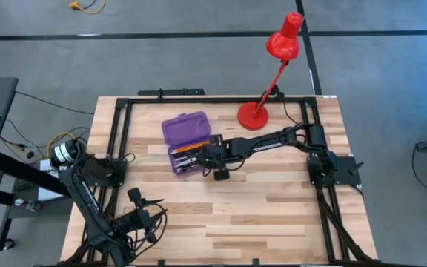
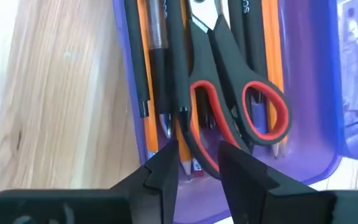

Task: Pick & place school supplies into a supply box
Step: Move the purple supply box to the center of the table

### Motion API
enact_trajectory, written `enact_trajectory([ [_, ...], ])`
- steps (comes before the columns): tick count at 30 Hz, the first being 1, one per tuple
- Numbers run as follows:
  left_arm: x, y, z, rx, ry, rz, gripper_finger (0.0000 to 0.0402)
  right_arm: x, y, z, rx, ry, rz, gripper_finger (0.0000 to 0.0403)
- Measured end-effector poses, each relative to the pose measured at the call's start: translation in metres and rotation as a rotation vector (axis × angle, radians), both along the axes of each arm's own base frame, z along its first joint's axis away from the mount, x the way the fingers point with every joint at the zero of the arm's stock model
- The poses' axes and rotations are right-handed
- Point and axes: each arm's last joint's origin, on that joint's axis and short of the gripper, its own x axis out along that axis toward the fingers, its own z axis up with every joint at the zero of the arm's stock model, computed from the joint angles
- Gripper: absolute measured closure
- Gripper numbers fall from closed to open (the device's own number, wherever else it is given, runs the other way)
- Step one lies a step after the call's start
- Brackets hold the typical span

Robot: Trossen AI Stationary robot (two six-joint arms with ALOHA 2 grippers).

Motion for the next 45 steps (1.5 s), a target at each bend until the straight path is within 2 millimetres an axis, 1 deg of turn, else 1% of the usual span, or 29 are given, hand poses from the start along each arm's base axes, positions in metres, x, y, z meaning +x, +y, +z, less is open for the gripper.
enact_trajectory([
  [4, 0.000, 0.000, 0.000, 0.000, 0.001, 0.000, 0.0239, -0.003, -0.003, 0.003, 0.010, 0.056, -0.004, 0.0296],
  [9, 0.000, 0.001, 0.000, 0.007, 0.004, 0.000, 0.0239, -0.009, -0.006, 0.001, 0.073, 0.123, 0.005, 0.0296],
  [20, 0.000, 0.001, 0.000, 0.011, -0.003, -0.001, 0.0239, -0.022, -0.003, -0.001, 0.133, 0.252, 0.012, 0.0296],
  [24, 0.000, 0.001, 0.001, 0.018, -0.009, -0.003, 0.0239, -0.028, 0.003, -0.001, 0.162, 0.316, 0.029, 0.0296],
  [31, 0.000, 0.002, 0.002, 0.052, -0.031, -0.009, 0.0239, -0.031, 0.029, -0.001, 0.158, 0.355, 0.100, 0.0296],
  [38, 0.000, 0.004, 0.002, 0.065, -0.023, -0.002, 0.0239, -0.036, 0.070, -0.001, 0.103, 0.370, 0.250, 0.0296],
  [45, 0.010, 0.013, 0.002, 0.077, -0.006, 0.044, 0.0239, -0.044, 0.105, -0.002, 0.050, 0.392, 0.359, 0.0296],
])
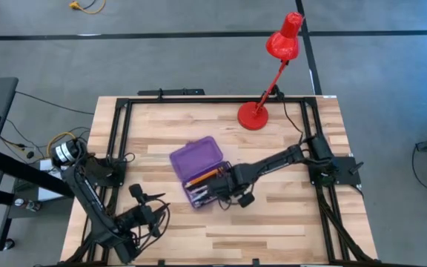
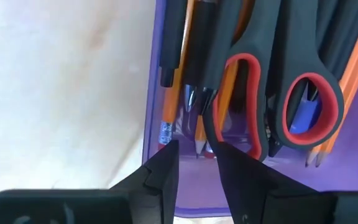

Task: Pick & place school supplies into a supply box
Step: Move the purple supply box to the center of the table, then close the purple supply box

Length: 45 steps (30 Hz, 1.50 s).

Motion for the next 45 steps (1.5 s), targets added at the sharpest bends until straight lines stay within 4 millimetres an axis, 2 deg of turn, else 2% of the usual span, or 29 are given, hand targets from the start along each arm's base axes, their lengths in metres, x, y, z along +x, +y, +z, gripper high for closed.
enact_trajectory([
  [5, 0.007, 0.010, -0.004, 0.031, 0.020, 0.037, 0.0239, -0.009, 0.013, 0.000, -0.092, 0.028, 0.042, 0.0296],
  [12, 0.007, 0.033, -0.028, 0.023, 0.059, 0.138, 0.0239, -0.008, 0.015, 0.009, -0.126, -0.043, 0.019, 0.0296],
  [15, 0.005, 0.044, -0.039, -0.004, 0.092, 0.201, 0.0239, -0.005, 0.009, 0.020, -0.116, -0.116, -0.045, 0.0296],
  [20, -0.002, 0.059, -0.050, -0.014, 0.142, 0.261, 0.0239, -0.002, -0.001, 0.050, -0.046, -0.286, -0.241, 0.0296],
  [23, -0.006, 0.068, -0.053, -0.010, 0.172, 0.275, 0.0239, -0.004, 0.003, 0.069, 0.022, -0.386, -0.350, 0.0296],
  [28, -0.019, 0.090, -0.058, -0.001, 0.175, 0.294, 0.0239, -0.009, 0.027, 0.077, 0.094, -0.448, -0.393, 0.0296],
  [36, -0.032, 0.115, -0.073, -0.103, 0.053, 0.195, 0.0239, -0.018, 0.068, 0.056, 0.126, -0.428, -0.491, 0.0296],
  [40, -0.028, 0.123, -0.075, -0.136, 0.064, 0.149, 0.0239, -0.025, 0.082, 0.056, 0.141, -0.469, -0.561, 0.0296],
  [45, -0.012, 0.132, -0.076, -0.146, 0.092, 0.086, 0.0239, -0.032, 0.098, 0.055, 0.150, -0.519, -0.618, 0.0296],
])
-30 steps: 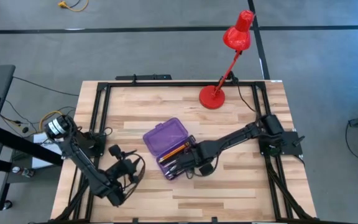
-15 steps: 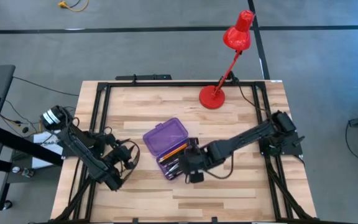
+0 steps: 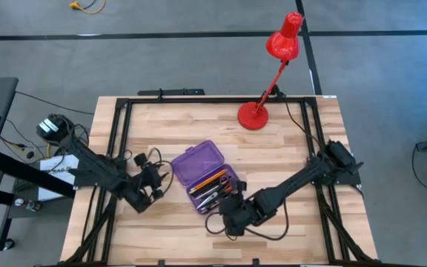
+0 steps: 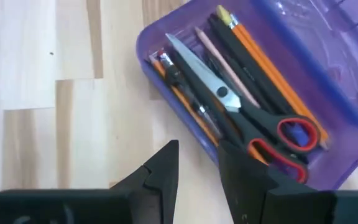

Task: Pick & place school supplies into a supply box
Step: Close the purple supply box

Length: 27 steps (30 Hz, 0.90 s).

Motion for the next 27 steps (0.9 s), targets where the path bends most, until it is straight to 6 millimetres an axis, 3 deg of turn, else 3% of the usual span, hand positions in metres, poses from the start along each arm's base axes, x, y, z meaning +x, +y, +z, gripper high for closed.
enact_trajectory([
  [10, 0.037, 0.027, 0.007, 0.008, 0.022, -0.078, 0.0239, -0.013, -0.006, -0.035, 0.061, -0.018, -0.201, 0.0296],
  [27, 0.049, 0.094, 0.000, -0.165, 0.104, 0.118, 0.0239, -0.023, -0.012, -0.059, 0.070, -0.020, -0.280, 0.0296],
])
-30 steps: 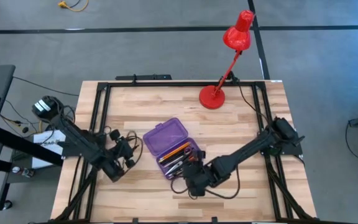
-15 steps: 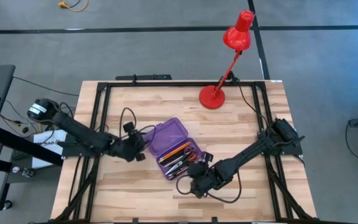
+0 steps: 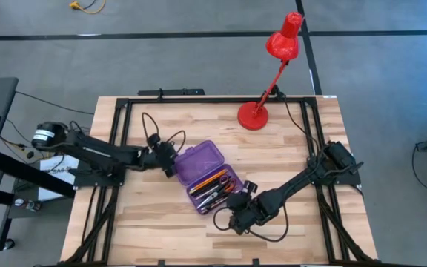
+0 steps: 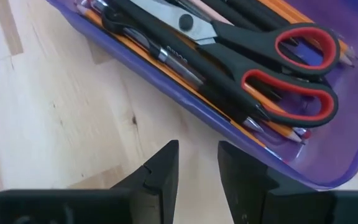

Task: Pick & place school supplies into a supply box
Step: Close the purple supply box

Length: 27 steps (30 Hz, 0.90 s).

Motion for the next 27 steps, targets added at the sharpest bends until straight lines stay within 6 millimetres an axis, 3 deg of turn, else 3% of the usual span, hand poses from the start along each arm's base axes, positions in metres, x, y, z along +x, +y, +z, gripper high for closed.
enact_trajectory([
  [10, 0.008, 0.028, -0.027, -0.105, 0.078, 0.082, 0.0239, -0.008, 0.000, -0.013, 0.029, 0.000, -0.013, 0.0296],
  [23, 0.019, 0.027, -0.035, -0.121, 0.103, -0.116, 0.0240, -0.010, 0.005, -0.014, 0.084, 0.021, 0.006, 0.0296],
  [27, 0.019, 0.026, -0.035, -0.152, 0.106, -0.146, 0.0240, -0.013, 0.001, -0.025, 0.140, 0.026, -0.008, 0.0296],
])
